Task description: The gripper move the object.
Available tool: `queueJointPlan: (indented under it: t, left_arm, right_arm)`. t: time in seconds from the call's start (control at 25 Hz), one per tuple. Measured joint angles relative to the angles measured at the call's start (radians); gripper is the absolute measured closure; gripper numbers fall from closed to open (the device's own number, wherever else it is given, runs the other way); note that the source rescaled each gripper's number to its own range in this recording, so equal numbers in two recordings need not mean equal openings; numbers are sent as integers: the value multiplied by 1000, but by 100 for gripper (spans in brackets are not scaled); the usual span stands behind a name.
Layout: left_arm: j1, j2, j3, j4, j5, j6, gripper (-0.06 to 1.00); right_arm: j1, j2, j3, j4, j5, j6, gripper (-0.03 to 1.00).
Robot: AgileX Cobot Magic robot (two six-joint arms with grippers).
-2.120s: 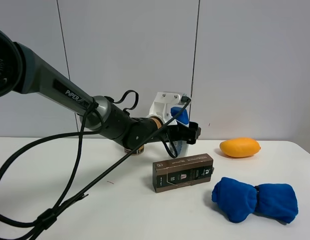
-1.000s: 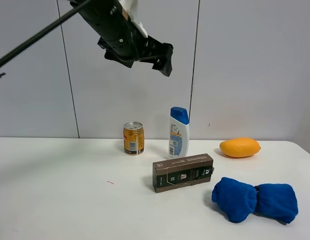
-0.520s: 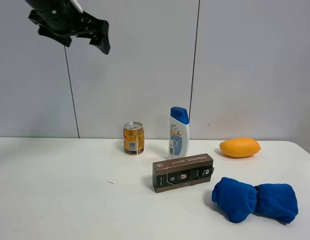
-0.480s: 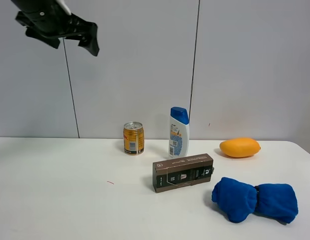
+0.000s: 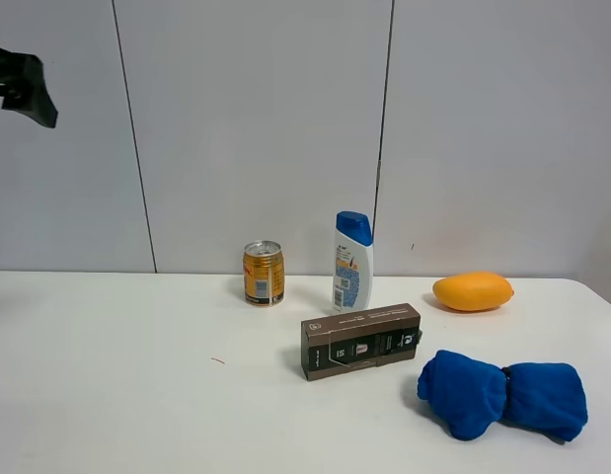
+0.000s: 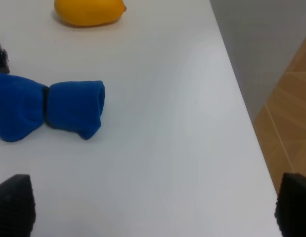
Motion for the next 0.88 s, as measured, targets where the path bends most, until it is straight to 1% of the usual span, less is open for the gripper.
queueJointPlan:
  t: [0.04,0.28,0.44,0.52,0.76,0.88]
  left_arm:
    - [0,0,0,0,0,0,-4]
    - [56,-211,182,-10,-5,-18,-4]
    - [58,-354,269,-14,17,-21,-4]
    - [58,-418,301,-14,58,-11,-4]
    - [58,-578,348,-18,264,47,-4]
    - [58,-670,350,-50,366,54,-4]
  right_arm:
    - [0,0,0,0,0,0,-3]
    - [0,0,0,0,0,0,-3]
    - [0,0,0,0,0,0,-3]
    - [0,0,0,0,0,0,-3]
    - [0,0,0,0,0,0,-3]
    - [0,0,0,0,0,0,-3]
